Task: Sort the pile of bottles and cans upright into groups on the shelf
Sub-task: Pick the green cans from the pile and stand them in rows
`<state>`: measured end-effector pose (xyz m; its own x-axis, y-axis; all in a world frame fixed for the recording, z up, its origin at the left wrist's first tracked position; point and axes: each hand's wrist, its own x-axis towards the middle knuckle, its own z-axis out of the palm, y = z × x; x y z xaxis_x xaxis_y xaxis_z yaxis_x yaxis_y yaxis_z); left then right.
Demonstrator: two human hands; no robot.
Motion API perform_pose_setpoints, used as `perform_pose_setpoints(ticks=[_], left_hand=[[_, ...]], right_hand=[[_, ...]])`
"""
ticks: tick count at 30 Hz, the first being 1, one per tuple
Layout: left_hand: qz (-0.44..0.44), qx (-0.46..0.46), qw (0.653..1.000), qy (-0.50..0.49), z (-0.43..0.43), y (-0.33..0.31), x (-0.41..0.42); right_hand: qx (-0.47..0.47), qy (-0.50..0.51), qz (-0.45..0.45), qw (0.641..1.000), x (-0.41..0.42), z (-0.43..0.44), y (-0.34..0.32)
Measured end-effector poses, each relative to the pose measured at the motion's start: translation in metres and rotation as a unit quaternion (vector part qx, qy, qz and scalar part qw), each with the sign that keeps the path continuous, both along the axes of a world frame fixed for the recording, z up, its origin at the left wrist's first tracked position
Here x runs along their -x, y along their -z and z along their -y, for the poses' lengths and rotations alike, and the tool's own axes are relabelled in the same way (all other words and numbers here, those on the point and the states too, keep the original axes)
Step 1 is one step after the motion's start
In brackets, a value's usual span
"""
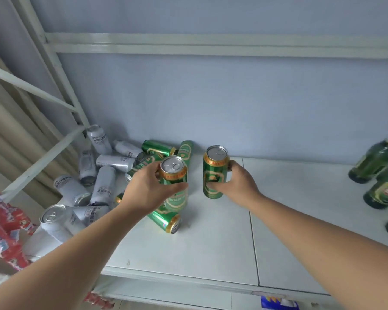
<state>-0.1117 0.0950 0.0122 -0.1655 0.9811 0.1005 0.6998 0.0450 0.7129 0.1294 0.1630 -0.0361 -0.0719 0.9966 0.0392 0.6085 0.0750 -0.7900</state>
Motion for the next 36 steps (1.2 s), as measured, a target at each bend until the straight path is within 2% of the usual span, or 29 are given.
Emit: perform_pose_setpoints(ticks=[13,24,29,36], left_hand=[[0.021,0.008,0.996,0.085,-0.076,0.001,-0.157],[0.05,0.046,0.994,0.087,-0.147,0.024,-0.313],[0.05,0.066,0.993,0.079,-0.174,0.039,-0.36],[0.042,0.082,0.993,0.077,-0.212,0.057,-0.393]], right_hand=[[0.024,0.084,-0.036,0.996,-0.168,-0.015,0.01],[0.041,0.111,-0.029,0.993,-0.319,-0.071,0.034],[0.05,0.131,-0.042,0.989,-0.357,-0.094,0.047],[0.058,0.169,-0.071,0.981,-0.368,-0.125,0.066]])
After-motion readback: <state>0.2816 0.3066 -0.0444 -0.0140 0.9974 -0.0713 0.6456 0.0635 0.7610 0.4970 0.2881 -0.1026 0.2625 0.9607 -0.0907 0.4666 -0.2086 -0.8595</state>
